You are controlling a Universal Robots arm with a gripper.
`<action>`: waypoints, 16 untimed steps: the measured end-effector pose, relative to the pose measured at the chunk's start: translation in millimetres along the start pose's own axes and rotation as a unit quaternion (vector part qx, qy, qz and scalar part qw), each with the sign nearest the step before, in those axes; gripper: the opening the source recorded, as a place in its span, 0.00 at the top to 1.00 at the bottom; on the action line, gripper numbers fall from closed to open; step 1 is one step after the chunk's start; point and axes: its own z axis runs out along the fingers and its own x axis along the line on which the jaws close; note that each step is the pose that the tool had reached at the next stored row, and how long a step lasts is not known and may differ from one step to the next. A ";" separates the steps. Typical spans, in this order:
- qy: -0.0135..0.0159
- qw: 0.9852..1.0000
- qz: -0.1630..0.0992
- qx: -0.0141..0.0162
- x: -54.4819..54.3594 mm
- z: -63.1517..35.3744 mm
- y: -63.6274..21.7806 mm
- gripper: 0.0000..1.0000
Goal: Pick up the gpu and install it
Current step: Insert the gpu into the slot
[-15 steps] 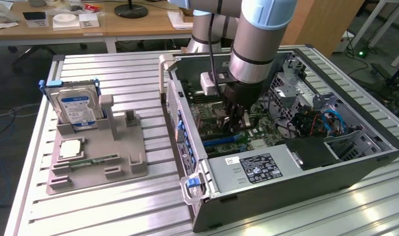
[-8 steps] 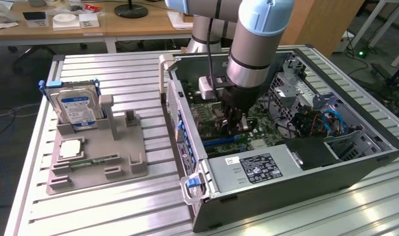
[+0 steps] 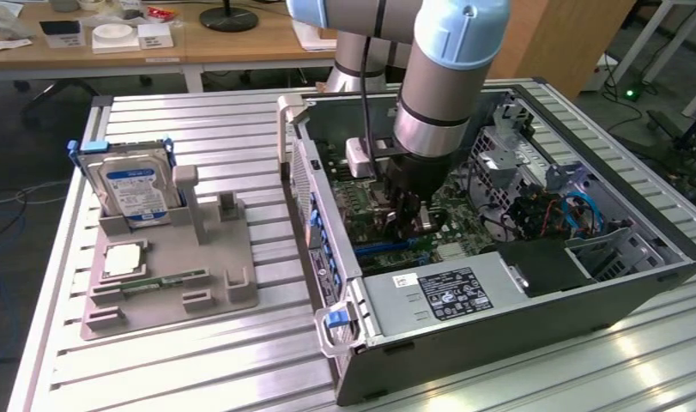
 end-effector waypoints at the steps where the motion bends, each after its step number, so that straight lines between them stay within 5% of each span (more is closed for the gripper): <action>1: 0.000 1.000 0.000 0.000 0.0 0.0 0.0 0.71; 16: 0.000 1.000 0.004 0.000 0.3 7.5 2.8 0.71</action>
